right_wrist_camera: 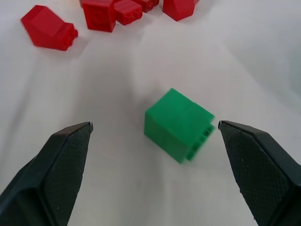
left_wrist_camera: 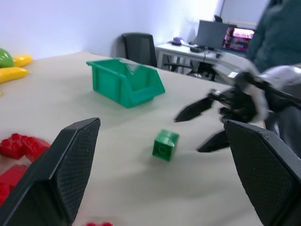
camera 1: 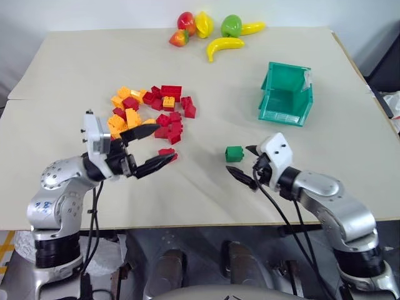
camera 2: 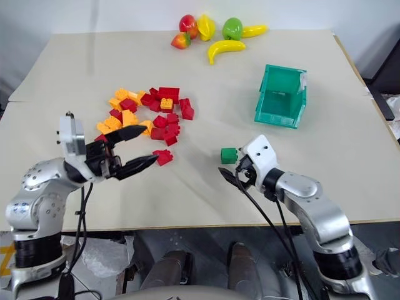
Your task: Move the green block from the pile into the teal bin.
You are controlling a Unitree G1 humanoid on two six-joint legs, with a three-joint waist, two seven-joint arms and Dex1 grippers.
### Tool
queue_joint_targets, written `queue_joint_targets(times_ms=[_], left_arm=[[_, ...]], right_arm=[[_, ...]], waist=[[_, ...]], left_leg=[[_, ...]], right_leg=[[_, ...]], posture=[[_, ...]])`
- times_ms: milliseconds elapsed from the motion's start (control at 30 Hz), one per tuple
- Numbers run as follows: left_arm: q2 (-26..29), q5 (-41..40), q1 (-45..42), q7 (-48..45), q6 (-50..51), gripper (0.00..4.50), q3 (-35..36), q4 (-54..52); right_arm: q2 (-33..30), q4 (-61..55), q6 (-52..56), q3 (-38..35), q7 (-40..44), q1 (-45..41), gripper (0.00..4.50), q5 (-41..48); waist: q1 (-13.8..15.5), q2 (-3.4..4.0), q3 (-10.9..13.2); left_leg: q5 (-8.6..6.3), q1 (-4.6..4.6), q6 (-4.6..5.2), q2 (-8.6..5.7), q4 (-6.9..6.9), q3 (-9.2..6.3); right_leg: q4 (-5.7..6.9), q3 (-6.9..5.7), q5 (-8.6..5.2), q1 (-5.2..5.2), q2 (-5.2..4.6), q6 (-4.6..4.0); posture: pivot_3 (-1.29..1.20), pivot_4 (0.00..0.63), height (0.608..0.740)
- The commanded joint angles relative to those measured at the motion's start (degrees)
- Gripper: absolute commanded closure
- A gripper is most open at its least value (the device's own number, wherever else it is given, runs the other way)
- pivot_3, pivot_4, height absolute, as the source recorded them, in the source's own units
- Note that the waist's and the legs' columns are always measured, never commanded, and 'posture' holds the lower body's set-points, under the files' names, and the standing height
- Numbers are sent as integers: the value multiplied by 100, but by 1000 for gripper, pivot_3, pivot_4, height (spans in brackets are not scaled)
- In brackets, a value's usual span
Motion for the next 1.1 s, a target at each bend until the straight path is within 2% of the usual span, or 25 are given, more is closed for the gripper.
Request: queue_joint_targets(times_ms=[33,200,333,433,567,600,733,867,1100], left_arm=[[219,-261,474,-104,-273,18,309,-458],[357,-469,804,31,-322,18,393,-685],[422,-456,883,102,-428,18,354,-708],[458,-403,894,107,-537,0,326,-658],[466,-306,783,150,-823,0,289,-492],[464,-281,712,152,-912,0,251,-449],[538,-106,470,120,-1194,0,21,-319],[611,150,-100,417,-1156,0,-310,-197],[452,397,-840,871,-1002,0,-832,93]], right_arm=[[337,720,-381,243,-271,-342,0,-427],[772,1534,-622,397,-472,-827,0,-812],[945,1739,-713,467,-400,-970,0,-916],[933,1516,-463,425,-336,-962,543,-864],[806,1039,-186,277,-150,-898,1875,-680],[749,932,-151,214,-114,-899,1951,-649],[566,617,-30,-30,-18,-1050,1948,-527],[293,906,-173,-438,22,-1689,1948,-553],[92,3192,-1251,-517,65,-3217,1948,-1054]], waist=[[-67,-1,0],[-77,0,0],[-74,0,0],[-82,0,0],[-80,1,0],[-80,1,0],[-74,0,0],[-76,1,1],[-127,1,1]], left_leg=[[0,8,0,3,-7,6],[1,29,-1,9,-22,26],[0,31,0,9,-26,30],[0,32,0,9,-27,32],[0,33,0,13,-28,34],[-1,33,0,14,-28,34],[-1,33,1,12,-28,37],[-2,34,3,11,-28,46],[-3,40,4,15,-39,59]], right_leg=[[0,4,-1,4,1,-3],[2,21,-2,5,5,-7],[1,26,-2,5,6,-7],[0,28,-2,5,6,-7],[-1,31,-2,4,10,-7],[-2,31,-2,4,10,-7],[-2,32,-1,4,10,-7],[-2,37,-1,3,9,-6],[3,42,0,1,14,-6]], posture=[[0,150,740],[0,150,740],[0,150,740],[0,150,740],[0,150,740],[0,150,740],[0,150,740],[0,150,740],[0,150,740]])
